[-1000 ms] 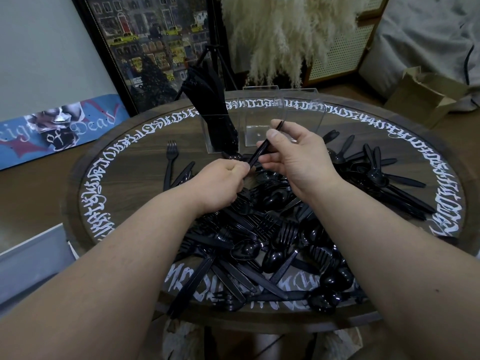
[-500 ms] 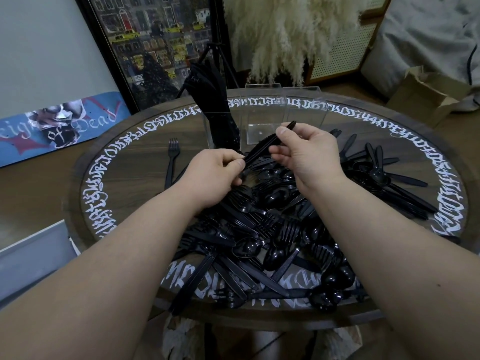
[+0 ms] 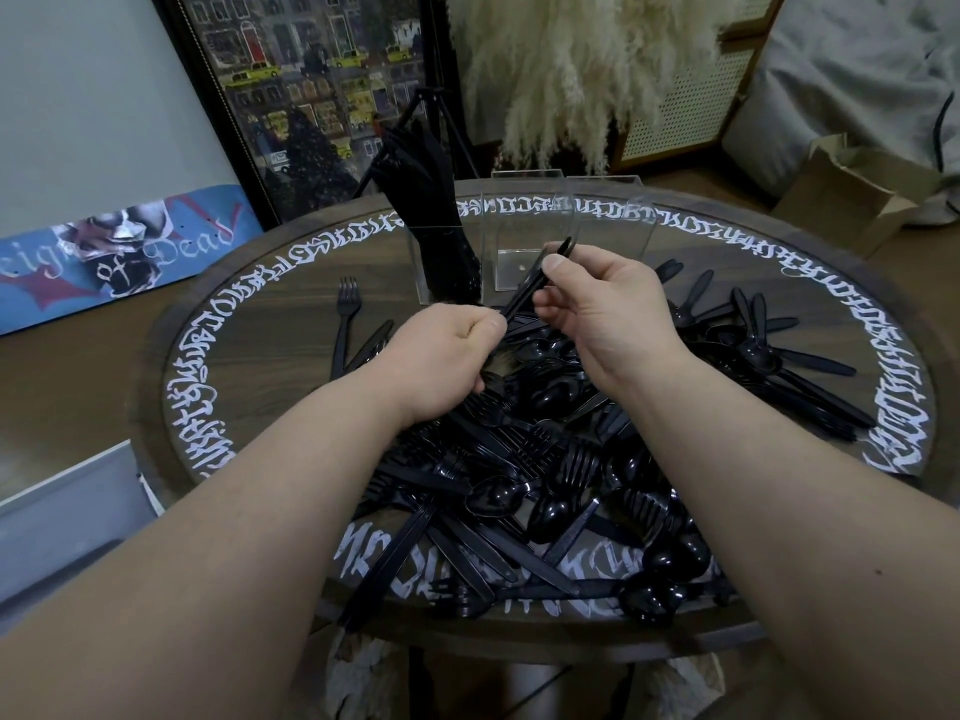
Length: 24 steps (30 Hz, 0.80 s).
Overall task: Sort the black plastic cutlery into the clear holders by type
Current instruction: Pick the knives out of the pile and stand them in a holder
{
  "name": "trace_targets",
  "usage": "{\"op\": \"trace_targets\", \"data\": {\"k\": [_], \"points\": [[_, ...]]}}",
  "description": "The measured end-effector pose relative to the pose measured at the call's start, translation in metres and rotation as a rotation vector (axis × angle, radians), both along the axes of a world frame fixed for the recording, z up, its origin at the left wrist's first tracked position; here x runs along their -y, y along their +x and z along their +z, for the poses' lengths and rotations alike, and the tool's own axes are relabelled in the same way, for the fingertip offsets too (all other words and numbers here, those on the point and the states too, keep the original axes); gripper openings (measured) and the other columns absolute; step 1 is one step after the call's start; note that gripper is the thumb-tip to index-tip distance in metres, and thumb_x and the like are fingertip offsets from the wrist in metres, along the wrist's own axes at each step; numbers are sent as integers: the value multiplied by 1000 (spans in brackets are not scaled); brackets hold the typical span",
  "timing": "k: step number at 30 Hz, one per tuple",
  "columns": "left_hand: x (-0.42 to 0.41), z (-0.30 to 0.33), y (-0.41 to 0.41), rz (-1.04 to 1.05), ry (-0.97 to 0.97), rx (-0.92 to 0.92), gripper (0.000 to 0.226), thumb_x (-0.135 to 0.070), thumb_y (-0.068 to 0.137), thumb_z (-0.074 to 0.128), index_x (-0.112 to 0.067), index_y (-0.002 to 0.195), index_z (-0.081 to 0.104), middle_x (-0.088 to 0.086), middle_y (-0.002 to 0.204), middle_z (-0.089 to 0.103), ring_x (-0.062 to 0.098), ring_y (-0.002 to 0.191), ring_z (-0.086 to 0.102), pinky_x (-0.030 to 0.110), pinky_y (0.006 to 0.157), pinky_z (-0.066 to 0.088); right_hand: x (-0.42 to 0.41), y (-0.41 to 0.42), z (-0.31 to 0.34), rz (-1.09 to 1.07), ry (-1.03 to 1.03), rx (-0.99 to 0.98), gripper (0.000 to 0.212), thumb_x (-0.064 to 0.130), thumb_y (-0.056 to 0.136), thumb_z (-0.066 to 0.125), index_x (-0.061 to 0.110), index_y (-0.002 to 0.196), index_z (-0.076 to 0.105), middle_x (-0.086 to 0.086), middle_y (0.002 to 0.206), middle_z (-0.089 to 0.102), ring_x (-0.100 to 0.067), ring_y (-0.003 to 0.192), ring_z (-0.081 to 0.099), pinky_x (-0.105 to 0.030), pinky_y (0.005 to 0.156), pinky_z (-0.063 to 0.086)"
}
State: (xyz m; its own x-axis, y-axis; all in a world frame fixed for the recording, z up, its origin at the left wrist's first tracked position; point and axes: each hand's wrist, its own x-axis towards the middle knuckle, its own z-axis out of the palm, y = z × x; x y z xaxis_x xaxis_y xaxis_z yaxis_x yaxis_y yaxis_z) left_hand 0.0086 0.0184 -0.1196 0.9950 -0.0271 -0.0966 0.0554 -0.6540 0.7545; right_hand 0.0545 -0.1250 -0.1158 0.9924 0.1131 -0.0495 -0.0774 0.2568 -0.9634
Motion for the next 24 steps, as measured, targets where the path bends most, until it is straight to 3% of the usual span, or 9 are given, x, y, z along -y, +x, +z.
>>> {"op": "trace_targets", "data": {"k": [3, 5, 8, 12, 14, 18, 24], "points": [[0, 1, -1, -58, 105, 22, 40, -27, 102, 36, 0, 76, 48, 1, 60, 48, 14, 59, 45, 37, 69, 44, 2, -1, 0, 35, -19, 1, 12, 4, 92, 58, 12, 88, 65, -8, 80, 62, -8, 56, 55, -21, 60, 49], [-2, 1, 0, -83, 127, 15, 36, -29, 102, 37, -12, 75, 53, -4, 61, 49, 16, 65, 47, 37, 73, 45, 2, -2, -1, 34, -48, 5, 9, 4, 92, 58, 12, 92, 64, -9, 81, 63, -8, 56, 55, -20, 59, 49], [0, 3, -2, -44, 183, 106, 25, -30, 100, 43, -30, 117, 61, -11, 83, 61, 13, 82, 55, 30, 77, 44, 0, 0, 1, -94, -92, 43, 6, 7, 91, 61, 11, 88, 64, -4, 73, 62, -7, 56, 58, -20, 58, 49], [-1, 6, -2, 75, 212, 267, 26, -22, 100, 42, -29, 117, 61, -13, 83, 61, 16, 88, 58, 32, 79, 46, -6, -4, 9, -28, 88, -55, 13, 13, 94, 57, 7, 83, 61, -5, 75, 62, -10, 60, 60, -21, 60, 53], [-3, 5, -3, 80, 218, 275, 29, -22, 100, 42, -30, 121, 60, -7, 95, 64, 20, 97, 58, 34, 85, 45, -9, -8, 11, 34, 98, -55, 12, 12, 95, 56, 8, 84, 59, -5, 77, 62, -11, 62, 60, -21, 62, 53], [-14, 9, -1, 166, 356, 331, 42, -23, 99, 44, -27, 141, 45, 1, 132, 49, 24, 124, 38, 33, 102, 30, -11, -12, 20, -17, -23, 76, 9, 9, 94, 57, 10, 85, 59, 1, 75, 62, -10, 63, 61, -25, 66, 54], [-42, 13, 8, 242, 496, 258, 52, -16, 97, 42, -33, 146, 34, -1, 143, 36, 26, 131, 26, 43, 105, 33, 0, 12, 69, -201, -322, 405, 14, 11, 93, 58, 20, 83, 58, 0, 78, 62, -6, 63, 63, -27, 66, 56]]}}
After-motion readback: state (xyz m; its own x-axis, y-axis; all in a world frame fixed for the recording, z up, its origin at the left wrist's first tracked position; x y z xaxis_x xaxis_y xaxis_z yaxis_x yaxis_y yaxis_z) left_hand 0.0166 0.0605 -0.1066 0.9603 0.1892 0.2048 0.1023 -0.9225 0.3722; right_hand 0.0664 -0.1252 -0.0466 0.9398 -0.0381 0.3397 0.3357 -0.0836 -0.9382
